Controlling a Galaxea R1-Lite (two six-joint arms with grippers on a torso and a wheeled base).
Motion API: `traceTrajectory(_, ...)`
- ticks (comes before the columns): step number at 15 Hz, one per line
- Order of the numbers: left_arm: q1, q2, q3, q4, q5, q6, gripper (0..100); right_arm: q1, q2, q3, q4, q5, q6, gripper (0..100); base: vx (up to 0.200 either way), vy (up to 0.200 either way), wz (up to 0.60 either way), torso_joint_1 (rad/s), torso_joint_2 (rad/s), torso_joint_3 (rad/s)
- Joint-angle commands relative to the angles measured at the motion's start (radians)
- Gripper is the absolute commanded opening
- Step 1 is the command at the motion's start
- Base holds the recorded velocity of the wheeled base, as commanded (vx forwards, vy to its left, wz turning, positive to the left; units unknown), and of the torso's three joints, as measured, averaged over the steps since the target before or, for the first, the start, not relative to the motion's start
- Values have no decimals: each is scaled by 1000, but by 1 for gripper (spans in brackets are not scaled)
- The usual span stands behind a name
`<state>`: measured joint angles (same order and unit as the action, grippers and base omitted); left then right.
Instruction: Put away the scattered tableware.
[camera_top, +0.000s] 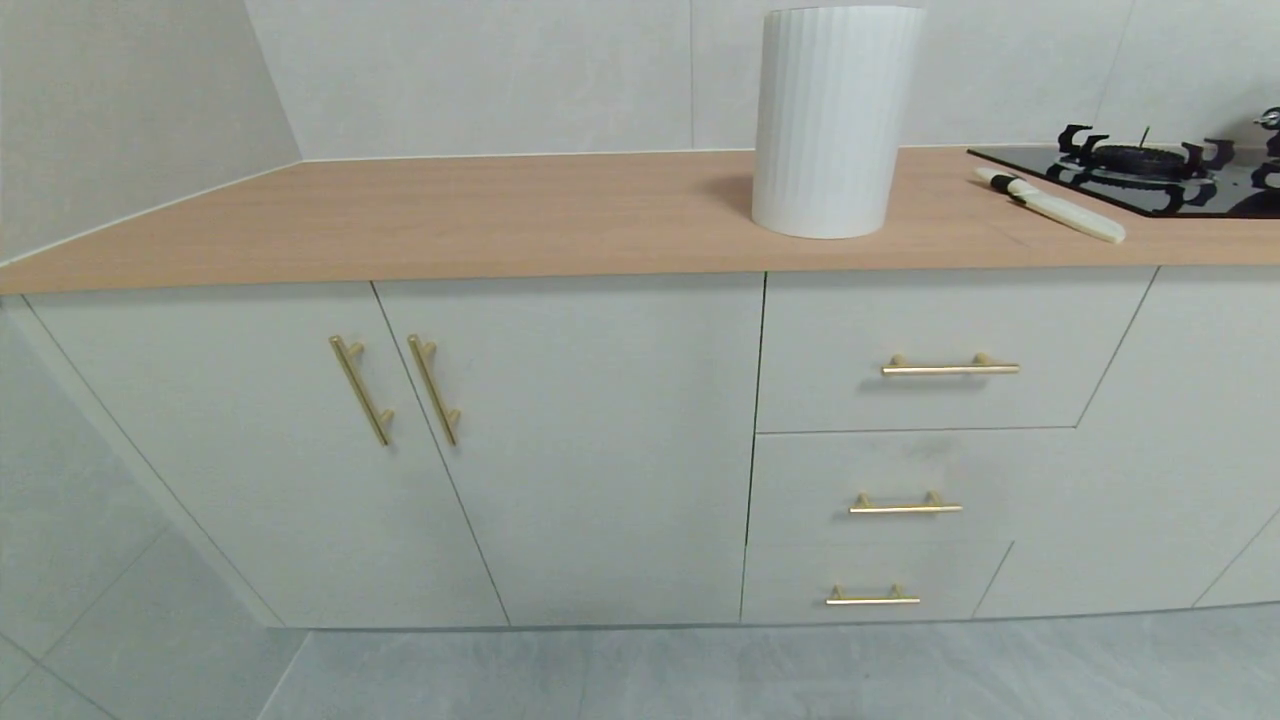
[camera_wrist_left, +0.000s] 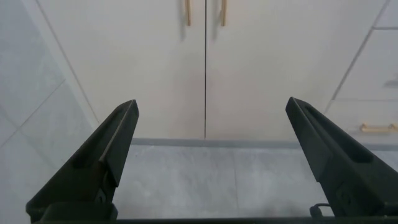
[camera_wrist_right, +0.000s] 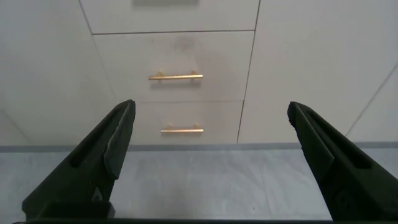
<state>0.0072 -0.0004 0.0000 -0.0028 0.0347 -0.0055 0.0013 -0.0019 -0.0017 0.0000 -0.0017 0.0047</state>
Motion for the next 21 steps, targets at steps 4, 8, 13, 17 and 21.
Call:
traceTrajectory(4,0,0,0,0,1,-1,100,0,2,0,0,0,0,100,200,0,0,10,0,-1)
traceTrajectory(8,0,0,0,0,1,-1,100,0,2,0,0,0,0,100,200,0,0,-1,5,0)
traceTrajectory(13,0,0,0,0,1,-1,100,0,2,0,0,0,0,100,160,0,0,10,2,4)
traceTrajectory(17,0,0,0,0,1,-1,100,2,2,0,0,0,0,100,0,0,0,0,0,0)
traceTrajectory(21,0,0,0,0,1,4,100,0,2,0,0,0,0,100,0,0,0,0,0,0)
